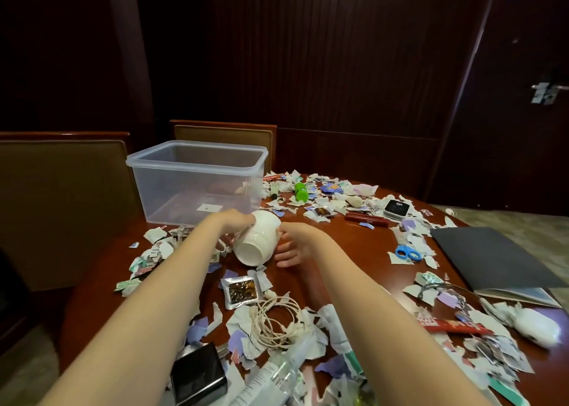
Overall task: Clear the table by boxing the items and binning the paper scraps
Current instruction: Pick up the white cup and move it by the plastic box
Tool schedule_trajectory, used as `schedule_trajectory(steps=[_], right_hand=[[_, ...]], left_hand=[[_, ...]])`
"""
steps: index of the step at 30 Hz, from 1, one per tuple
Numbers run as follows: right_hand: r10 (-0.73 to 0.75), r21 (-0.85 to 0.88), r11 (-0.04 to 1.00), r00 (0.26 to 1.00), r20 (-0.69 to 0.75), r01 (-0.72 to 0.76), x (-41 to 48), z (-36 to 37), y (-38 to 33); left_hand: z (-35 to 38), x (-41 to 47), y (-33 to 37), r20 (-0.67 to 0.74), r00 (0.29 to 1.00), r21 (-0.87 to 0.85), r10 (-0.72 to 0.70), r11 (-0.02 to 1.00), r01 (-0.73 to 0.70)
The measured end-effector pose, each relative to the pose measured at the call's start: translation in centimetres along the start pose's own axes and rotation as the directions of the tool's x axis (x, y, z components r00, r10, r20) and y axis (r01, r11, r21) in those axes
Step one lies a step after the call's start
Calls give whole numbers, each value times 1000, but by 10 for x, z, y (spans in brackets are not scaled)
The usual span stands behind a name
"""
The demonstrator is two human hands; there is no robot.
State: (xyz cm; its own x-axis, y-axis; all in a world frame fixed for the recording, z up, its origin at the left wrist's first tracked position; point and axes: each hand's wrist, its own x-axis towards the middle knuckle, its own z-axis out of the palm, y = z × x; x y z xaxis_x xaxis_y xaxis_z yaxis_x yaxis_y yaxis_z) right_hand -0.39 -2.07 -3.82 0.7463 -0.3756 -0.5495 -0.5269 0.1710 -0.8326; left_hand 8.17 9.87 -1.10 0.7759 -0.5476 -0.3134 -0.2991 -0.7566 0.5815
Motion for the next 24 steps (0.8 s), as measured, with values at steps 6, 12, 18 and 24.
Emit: schedule_trajectory(steps=[6,12,18,24], right_hand=[[37,179,983,999,26,-41,7,8,1],[100,228,969,995,-13,-95,-4,11,-7],[7,176,984,998,-70,5,-23,6,-22],[-247,92,963,965,-84,255,-48,13,-45]], left_hand=[[5,5,-1,64,996,-52,-64,996,67],[13,-2,5,57,998,-129,-27,991,34],[3,-16,12,13,998,-323,55,945,-48],[-18,-32,15,-138,984,-483,112,860,-165]])
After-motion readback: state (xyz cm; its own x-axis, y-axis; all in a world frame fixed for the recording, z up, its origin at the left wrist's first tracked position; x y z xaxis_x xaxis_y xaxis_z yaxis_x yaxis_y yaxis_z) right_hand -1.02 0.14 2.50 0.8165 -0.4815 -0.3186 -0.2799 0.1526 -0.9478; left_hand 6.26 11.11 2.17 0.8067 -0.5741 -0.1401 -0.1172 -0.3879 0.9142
